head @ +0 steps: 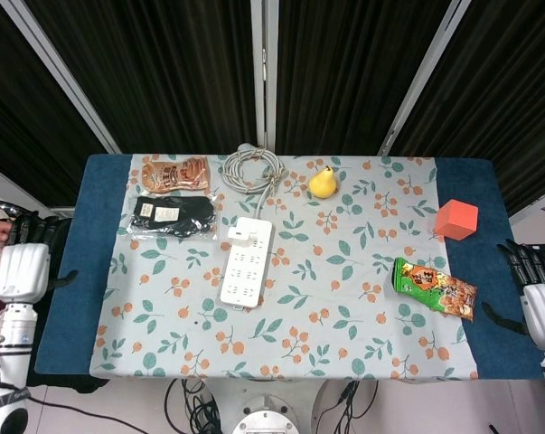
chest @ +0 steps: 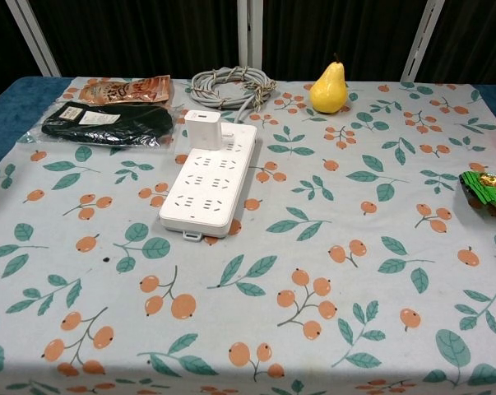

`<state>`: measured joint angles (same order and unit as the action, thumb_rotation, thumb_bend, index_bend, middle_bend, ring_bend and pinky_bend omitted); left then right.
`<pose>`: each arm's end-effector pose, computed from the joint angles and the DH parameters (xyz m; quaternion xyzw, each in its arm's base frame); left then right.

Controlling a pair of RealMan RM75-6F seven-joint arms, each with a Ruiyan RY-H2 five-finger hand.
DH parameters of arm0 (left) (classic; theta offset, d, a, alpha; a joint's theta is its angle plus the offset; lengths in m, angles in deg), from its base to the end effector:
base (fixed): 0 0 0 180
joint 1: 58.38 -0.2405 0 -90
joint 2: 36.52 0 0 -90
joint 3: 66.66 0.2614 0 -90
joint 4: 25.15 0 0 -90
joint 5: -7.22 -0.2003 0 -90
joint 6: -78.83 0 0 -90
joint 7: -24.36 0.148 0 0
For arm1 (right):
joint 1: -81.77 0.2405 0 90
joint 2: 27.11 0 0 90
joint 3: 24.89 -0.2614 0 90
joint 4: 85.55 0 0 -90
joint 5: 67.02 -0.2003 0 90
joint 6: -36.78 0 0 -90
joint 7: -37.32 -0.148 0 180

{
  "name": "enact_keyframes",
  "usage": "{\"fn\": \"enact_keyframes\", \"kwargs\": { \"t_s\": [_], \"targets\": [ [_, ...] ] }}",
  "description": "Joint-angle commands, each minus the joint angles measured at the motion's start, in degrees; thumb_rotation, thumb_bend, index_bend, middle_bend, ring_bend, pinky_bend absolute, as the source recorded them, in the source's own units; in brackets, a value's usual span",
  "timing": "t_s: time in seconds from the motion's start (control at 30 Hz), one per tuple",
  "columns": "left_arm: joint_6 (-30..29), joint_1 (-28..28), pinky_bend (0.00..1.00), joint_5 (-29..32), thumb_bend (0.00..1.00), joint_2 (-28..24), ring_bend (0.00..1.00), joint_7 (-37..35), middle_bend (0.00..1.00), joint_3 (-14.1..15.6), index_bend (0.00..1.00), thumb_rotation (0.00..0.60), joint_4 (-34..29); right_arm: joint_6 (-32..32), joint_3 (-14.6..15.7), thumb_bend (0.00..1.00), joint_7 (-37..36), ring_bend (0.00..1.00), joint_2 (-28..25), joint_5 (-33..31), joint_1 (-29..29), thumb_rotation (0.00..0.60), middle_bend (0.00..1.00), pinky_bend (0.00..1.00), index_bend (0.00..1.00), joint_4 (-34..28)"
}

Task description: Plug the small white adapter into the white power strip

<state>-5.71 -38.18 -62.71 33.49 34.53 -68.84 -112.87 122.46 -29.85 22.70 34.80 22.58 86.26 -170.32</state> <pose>-0.2984 0.2657 0.1557 -0.5908 -0.3370 -0.3662 0.6351 -0.3273 -0.1914 0.1994 0.5838 -0.3881 0.4365 0.5640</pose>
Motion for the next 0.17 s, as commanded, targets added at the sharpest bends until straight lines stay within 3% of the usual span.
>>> {"fn": "enact_keyframes", "kwargs": {
  "t_s": [0.03,0.17],
  "targets": [
    [-3.0,-3.3,0.00,-2.5,0.09,-0.5,0.00,1.1,0.11,2.3,0.19,0.600,-1.8,0.9,0.7,0.15,0.9,0.00,0.4,0.3,-0.7,0.600,0.00,0.00,0.00,-0.5],
    [-6.2,-6.5,0.00,-5.5,0.09,-0.3,0.00,2.0,0.11,3.8,0.17,0.600,-3.4,2.2,1.4,0.15,1.8,0.00,0.5,0.9,-1.6,0.600,0.00,0.00,0.00,-1.3]
  ]
}}
